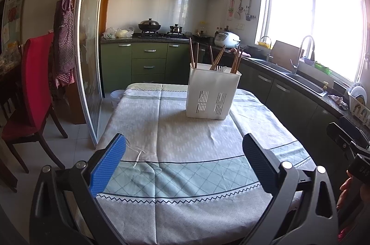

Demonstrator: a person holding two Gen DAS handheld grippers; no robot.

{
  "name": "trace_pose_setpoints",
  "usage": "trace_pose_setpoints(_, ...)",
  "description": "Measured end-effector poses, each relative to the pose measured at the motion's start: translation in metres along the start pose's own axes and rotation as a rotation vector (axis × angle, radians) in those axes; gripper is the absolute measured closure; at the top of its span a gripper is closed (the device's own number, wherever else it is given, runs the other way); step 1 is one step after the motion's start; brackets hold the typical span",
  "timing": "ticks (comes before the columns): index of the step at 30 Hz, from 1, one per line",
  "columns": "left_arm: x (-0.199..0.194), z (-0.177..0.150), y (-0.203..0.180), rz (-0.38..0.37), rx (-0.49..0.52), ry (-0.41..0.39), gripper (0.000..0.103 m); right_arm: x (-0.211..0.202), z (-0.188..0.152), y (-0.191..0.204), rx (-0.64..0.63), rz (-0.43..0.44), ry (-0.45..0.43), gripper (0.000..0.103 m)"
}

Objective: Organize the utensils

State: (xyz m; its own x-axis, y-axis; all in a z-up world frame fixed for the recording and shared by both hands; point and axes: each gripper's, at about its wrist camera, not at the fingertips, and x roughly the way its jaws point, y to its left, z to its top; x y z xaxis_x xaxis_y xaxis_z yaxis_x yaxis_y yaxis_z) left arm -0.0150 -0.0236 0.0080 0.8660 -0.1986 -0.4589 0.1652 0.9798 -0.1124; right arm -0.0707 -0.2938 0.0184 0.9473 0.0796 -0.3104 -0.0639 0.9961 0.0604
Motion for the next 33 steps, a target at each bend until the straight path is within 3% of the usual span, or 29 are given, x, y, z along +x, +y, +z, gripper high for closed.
trace_pose_setpoints(33,-0.0035,0.0003,-0.0061,0.013,0.04,-0.016,0.007,0.0037,-0.0004,-0.0008,-0.001,-0.004,0.007,0.005)
